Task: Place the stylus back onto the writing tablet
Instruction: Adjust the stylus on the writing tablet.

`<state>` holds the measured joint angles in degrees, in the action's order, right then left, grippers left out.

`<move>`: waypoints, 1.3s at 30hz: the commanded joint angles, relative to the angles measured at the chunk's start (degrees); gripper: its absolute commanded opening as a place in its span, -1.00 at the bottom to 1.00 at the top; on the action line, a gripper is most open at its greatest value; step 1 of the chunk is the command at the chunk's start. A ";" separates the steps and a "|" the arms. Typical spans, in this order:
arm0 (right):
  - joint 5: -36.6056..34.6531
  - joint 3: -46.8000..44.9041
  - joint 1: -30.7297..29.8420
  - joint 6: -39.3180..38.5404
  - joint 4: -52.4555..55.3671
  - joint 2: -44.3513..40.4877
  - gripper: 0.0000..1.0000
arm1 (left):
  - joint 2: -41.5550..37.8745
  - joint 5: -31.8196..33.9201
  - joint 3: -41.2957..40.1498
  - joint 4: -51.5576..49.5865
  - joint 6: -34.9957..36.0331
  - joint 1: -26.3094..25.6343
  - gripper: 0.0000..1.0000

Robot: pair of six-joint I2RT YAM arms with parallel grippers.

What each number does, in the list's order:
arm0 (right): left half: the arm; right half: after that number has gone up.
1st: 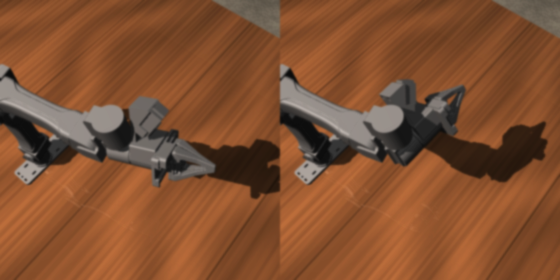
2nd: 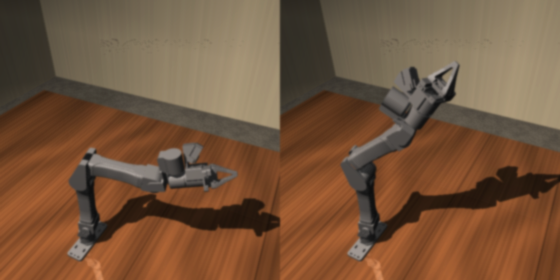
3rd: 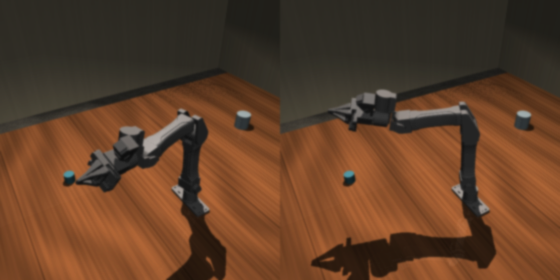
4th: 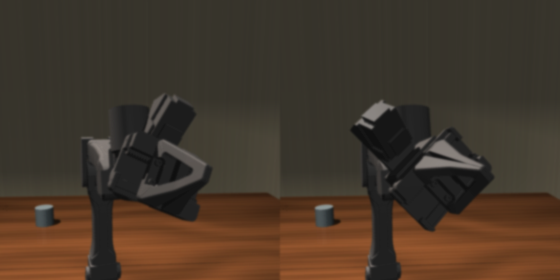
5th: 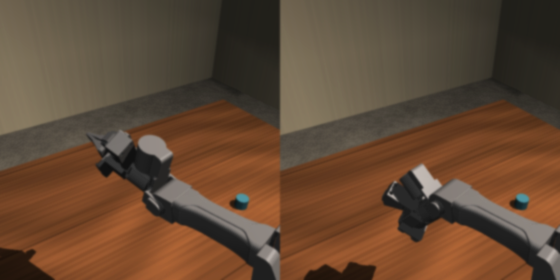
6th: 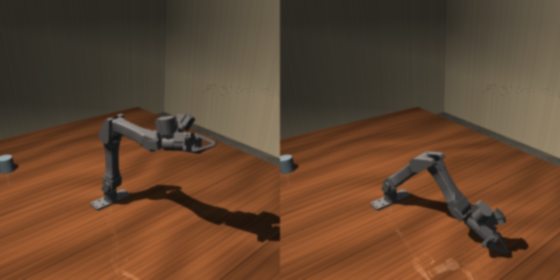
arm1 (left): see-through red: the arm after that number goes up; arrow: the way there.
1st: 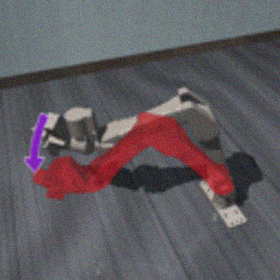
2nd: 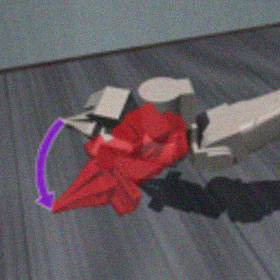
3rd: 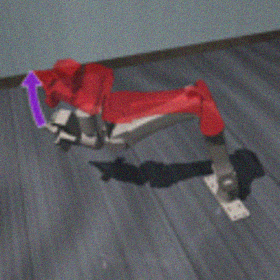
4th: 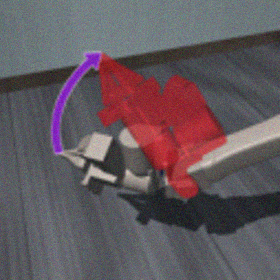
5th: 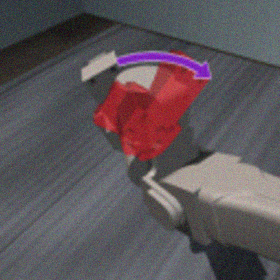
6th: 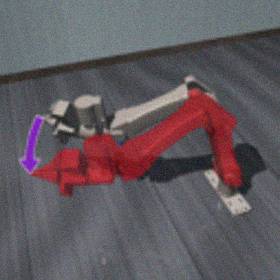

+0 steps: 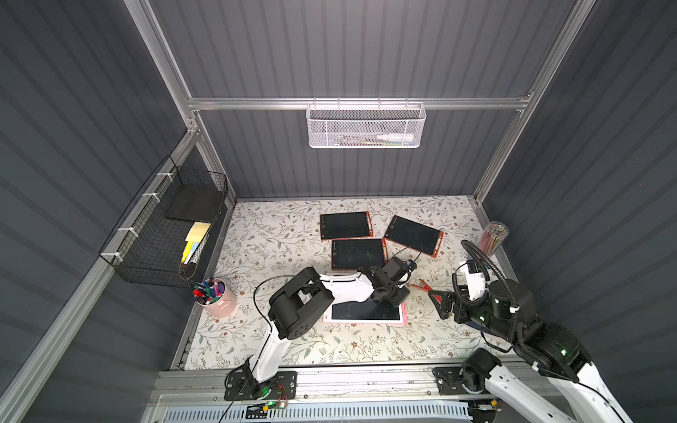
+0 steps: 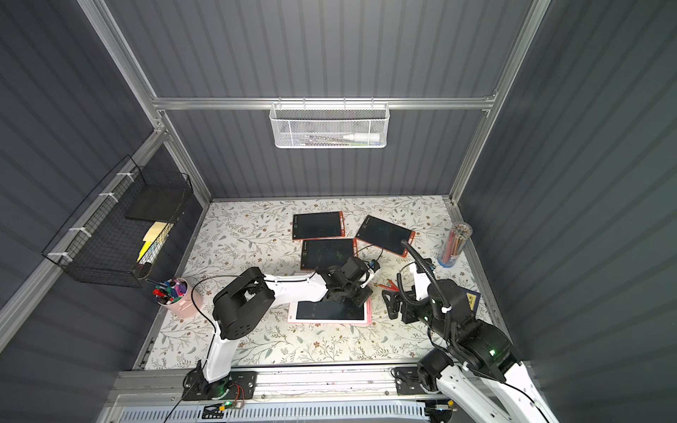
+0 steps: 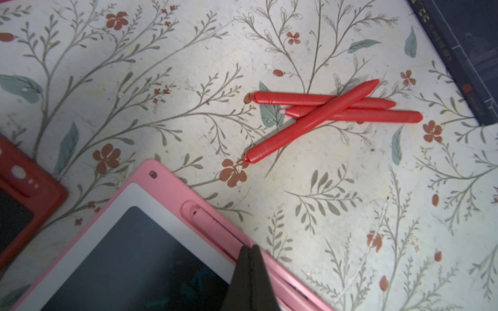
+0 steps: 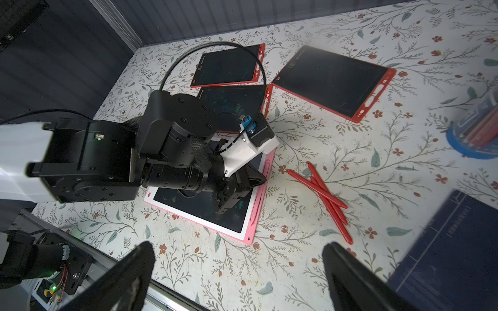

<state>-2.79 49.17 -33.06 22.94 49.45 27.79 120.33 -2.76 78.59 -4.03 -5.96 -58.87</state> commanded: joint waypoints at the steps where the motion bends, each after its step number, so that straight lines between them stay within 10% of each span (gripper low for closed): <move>1: -0.37 -0.39 -0.06 0.05 0.28 -0.36 0.98 | 2.17 0.65 -0.52 -1.54 0.79 0.30 -1.00; 23: -0.47 -0.39 -0.11 0.10 0.31 -0.46 0.98 | 5.60 4.39 0.26 -4.47 -0.20 -2.49 -1.00; 39: -3.74 4.79 -0.10 7.01 0.49 4.90 0.82 | -13.52 -4.42 -3.73 2.22 -1.71 8.32 -1.00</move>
<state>-4.62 52.73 -33.06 26.94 49.36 31.53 110.13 -4.49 77.80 -3.68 -8.54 -51.59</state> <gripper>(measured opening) 0.926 0.054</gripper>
